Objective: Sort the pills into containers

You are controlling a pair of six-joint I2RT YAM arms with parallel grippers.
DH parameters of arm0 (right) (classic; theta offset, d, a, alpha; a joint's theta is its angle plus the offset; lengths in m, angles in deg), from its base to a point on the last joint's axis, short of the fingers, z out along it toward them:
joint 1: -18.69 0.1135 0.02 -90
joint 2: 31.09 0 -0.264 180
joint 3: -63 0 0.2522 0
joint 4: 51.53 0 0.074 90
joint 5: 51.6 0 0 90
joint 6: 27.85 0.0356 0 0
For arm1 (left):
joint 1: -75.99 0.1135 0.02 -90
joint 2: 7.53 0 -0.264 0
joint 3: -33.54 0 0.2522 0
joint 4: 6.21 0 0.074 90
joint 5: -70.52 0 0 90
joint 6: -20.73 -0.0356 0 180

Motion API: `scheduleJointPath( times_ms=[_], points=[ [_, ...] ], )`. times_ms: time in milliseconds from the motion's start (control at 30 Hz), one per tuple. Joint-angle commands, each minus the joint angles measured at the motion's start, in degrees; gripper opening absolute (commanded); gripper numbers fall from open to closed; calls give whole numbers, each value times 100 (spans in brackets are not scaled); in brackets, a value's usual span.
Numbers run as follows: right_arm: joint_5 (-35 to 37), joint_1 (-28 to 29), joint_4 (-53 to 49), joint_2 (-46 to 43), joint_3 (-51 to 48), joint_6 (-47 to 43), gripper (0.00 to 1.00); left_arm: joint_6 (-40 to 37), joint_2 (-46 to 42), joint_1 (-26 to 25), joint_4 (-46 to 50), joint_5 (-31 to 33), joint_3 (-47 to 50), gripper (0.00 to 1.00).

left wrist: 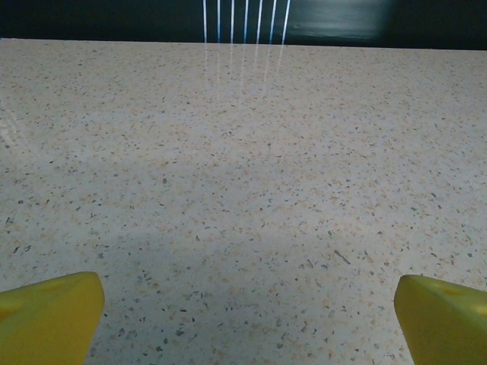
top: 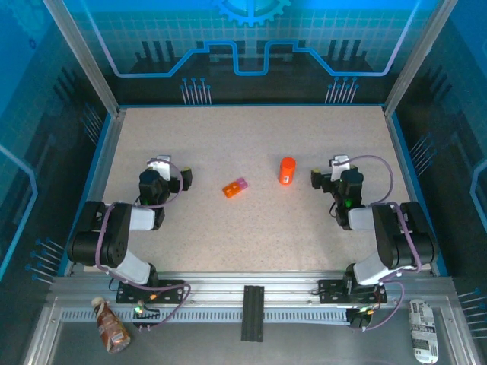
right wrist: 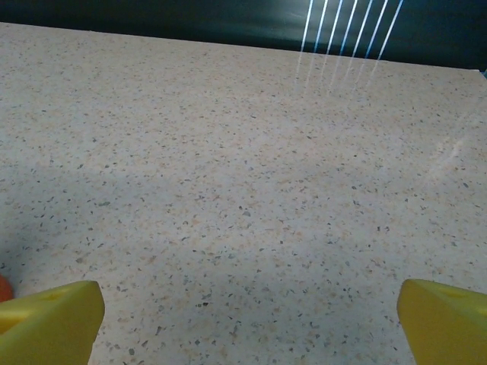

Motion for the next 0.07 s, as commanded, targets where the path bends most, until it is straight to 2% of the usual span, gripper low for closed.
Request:
scheduleJointPath(
  times_ms=[0, 33],
  points=[
    [-302, 49, -29, 24, 115, -99, 100, 127, 17, 32, -41, -16, -39, 99],
    [-300, 51, 8, 32, 107, -99, 100, 128, 17, 30, -44, -21, -37, 99]
  ],
)
